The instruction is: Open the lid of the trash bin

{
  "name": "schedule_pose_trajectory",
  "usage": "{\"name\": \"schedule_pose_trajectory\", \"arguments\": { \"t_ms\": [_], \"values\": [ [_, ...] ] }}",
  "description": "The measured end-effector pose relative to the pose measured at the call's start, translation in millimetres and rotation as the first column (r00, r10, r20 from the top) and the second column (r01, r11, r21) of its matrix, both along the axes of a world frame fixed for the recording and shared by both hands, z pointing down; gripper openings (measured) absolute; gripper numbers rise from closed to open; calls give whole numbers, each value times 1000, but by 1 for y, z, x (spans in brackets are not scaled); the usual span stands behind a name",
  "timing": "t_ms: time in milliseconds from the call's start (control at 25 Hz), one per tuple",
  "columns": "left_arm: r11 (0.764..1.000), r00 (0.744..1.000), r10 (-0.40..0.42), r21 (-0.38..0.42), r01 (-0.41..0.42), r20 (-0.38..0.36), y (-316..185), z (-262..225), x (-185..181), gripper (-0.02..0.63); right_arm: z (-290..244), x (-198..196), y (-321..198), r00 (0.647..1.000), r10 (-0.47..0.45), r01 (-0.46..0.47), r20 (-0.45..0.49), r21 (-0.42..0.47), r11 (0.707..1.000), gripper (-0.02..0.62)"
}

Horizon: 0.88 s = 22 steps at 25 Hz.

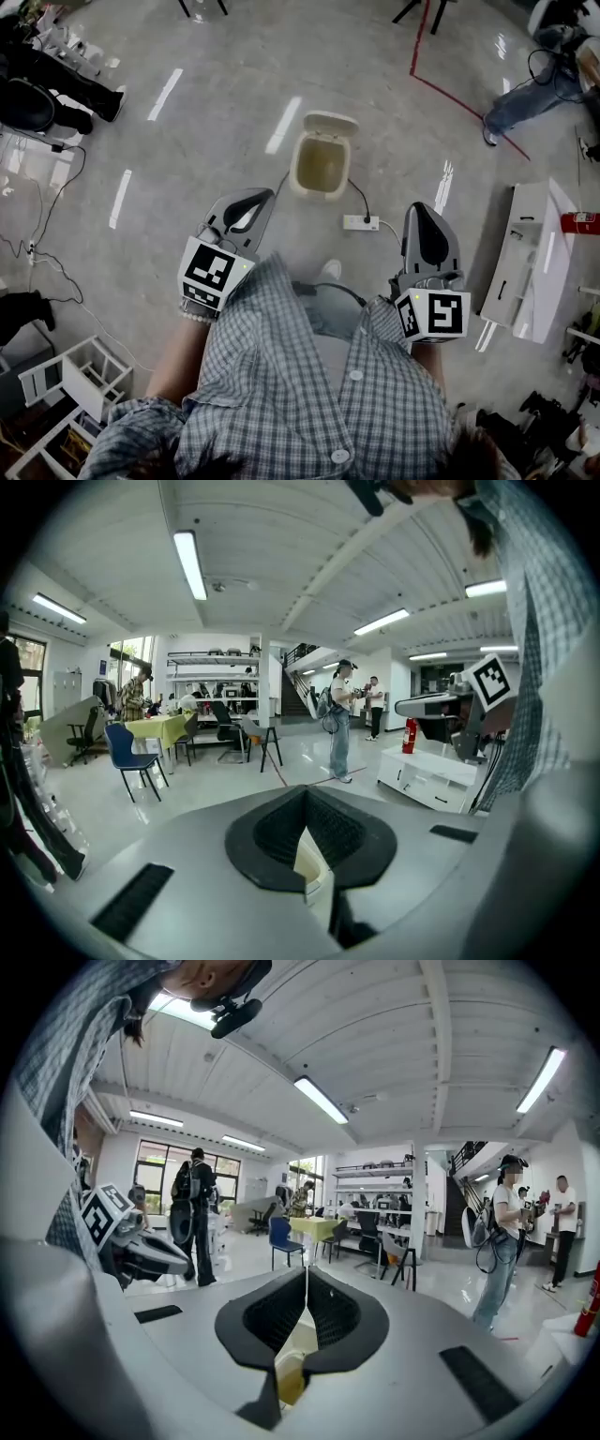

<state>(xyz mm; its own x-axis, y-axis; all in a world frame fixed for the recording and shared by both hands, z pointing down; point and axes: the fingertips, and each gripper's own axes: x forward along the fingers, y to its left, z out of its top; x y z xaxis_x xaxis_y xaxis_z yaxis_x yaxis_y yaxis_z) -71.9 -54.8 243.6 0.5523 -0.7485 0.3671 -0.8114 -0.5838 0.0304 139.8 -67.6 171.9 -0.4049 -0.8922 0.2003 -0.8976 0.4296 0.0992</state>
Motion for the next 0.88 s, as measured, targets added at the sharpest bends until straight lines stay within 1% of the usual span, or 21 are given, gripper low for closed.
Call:
{"name": "schedule_pose_trajectory", "arguments": {
  "t_ms": [120,360,560,880],
  "values": [
    [1000,1000,-1,1,1,-16,3,1,0,-2,-1,-8,2,1000,-7,7,14,8,1000,22],
    [1000,1000,21,13,-21,-21,1,1,12,-2,-6,-9,2,1000,-19,20,-20,19,1000,23],
    [1000,999,18,15,-18,-34,5,-1,7,-2,-6,-10,7,1000,-10,10,-25,11,1000,22],
    [1000,999,24,9,-24,-30,12,2,7,-2,-1,-12,15,1000,-13,13,-27,7,1000,22]
  ]
}}
